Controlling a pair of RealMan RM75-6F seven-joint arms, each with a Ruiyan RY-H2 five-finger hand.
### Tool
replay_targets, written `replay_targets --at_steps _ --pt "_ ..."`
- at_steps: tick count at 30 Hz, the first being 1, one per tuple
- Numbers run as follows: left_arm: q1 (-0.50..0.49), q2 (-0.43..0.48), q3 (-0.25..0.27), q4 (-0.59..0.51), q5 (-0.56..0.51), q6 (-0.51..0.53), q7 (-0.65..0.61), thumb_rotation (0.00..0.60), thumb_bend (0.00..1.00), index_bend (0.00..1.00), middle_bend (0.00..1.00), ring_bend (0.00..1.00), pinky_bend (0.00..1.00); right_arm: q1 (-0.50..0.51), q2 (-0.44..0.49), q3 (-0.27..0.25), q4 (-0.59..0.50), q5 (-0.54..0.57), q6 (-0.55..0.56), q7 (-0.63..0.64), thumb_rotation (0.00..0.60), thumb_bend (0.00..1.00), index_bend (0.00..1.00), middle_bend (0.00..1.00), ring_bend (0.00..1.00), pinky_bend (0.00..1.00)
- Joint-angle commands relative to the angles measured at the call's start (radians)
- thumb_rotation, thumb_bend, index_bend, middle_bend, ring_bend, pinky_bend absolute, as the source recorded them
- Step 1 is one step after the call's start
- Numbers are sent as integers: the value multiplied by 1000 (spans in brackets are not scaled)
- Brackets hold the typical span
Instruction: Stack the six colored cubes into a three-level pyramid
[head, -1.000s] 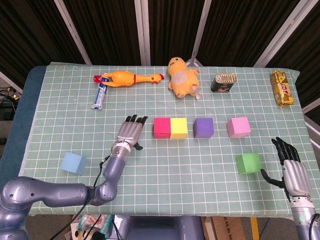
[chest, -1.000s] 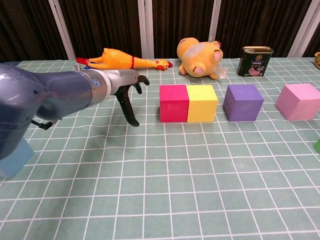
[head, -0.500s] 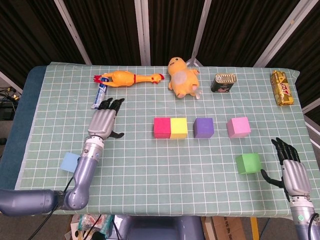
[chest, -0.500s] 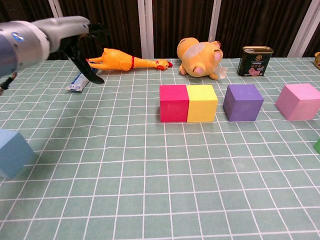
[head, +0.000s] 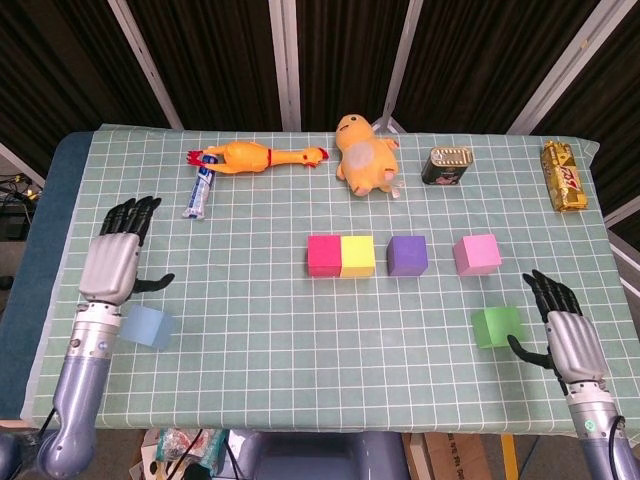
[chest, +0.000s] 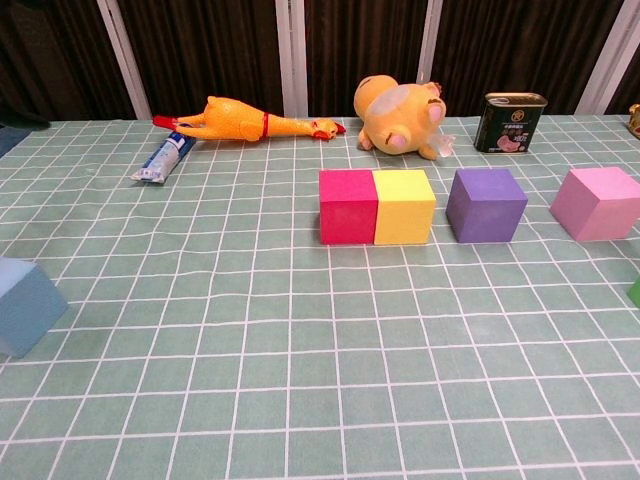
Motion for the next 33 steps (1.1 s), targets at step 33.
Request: replay_targets --at_steps 33 --pt "180 184 -77 -67 99 -14 -258 600 67 0 32 3 52 625 -179 96 199 517 -534 -482 600 262 0 125 27 0"
